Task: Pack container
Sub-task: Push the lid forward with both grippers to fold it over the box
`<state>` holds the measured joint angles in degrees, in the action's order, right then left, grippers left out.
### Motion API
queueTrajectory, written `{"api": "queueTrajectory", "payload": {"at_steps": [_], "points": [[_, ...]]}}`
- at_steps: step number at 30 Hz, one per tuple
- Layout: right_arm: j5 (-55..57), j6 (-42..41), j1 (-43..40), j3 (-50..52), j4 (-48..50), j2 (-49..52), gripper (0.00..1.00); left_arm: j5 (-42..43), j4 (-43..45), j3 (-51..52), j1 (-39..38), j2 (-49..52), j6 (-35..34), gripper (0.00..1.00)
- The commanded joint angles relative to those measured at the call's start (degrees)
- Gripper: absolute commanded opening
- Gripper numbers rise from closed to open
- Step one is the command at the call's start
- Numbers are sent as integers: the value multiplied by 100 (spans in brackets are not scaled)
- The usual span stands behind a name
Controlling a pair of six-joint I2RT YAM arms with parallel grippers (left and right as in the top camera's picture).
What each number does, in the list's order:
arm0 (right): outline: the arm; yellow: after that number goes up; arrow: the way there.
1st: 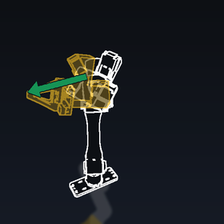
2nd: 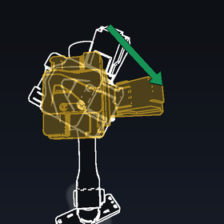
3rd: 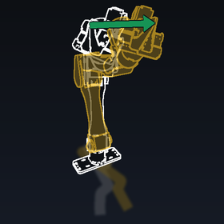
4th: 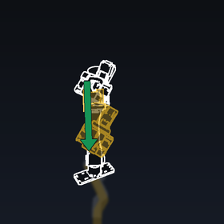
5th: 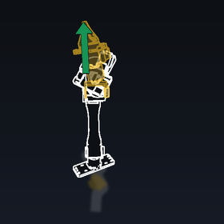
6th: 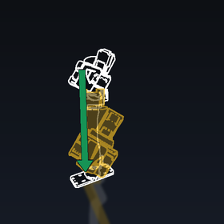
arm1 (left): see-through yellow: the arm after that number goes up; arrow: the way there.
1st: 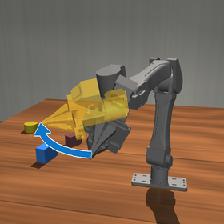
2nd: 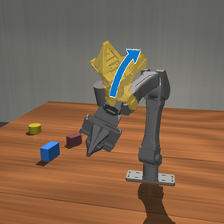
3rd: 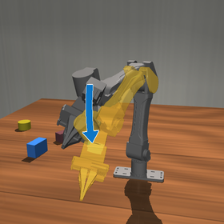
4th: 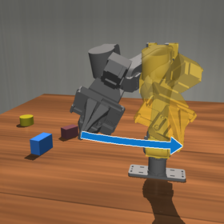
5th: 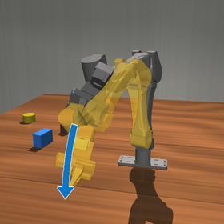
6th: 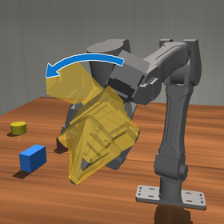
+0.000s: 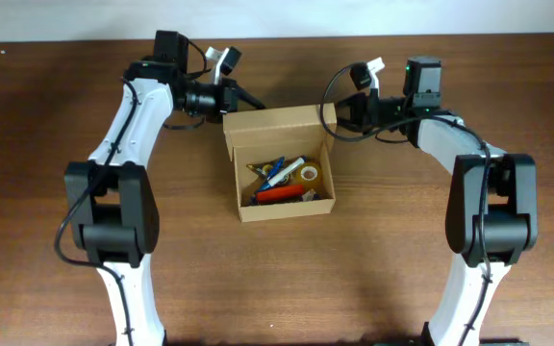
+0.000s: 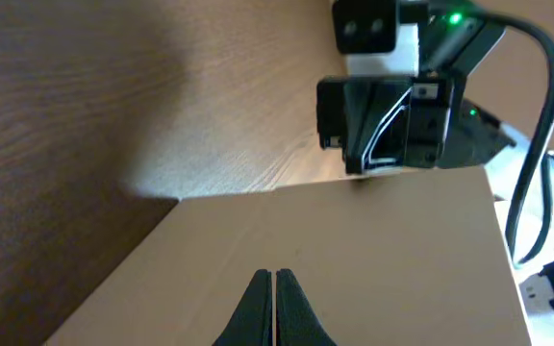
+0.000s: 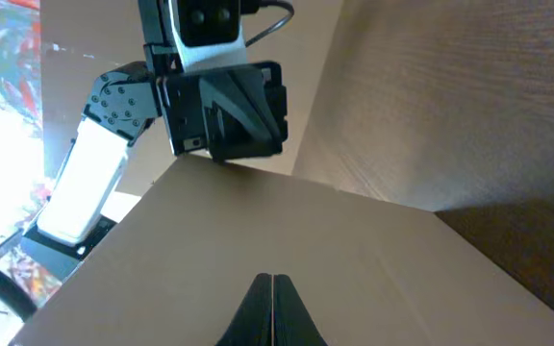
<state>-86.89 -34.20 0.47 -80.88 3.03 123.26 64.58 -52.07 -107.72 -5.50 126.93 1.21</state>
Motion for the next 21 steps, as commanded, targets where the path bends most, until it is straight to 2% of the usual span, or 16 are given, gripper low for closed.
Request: {"api": "queueTrajectory", "payload": {"at_steps": [1, 6, 12, 21], "points": [[144, 26, 26, -92, 155, -380, 4, -444, -120, -44, 24, -201, 669, 2], [234, 26, 26, -94, 402, -608, 4, -507, -387, -44, 22, -426, 1143, 2], [494, 26, 26, -94, 494, -911, 4, -1034, -658, -44, -4, -708, 1266, 2], [678, 28, 22, -94, 494, -1207, 3, -1064, -682, -44, -310, -901, 1480, 2]]}}
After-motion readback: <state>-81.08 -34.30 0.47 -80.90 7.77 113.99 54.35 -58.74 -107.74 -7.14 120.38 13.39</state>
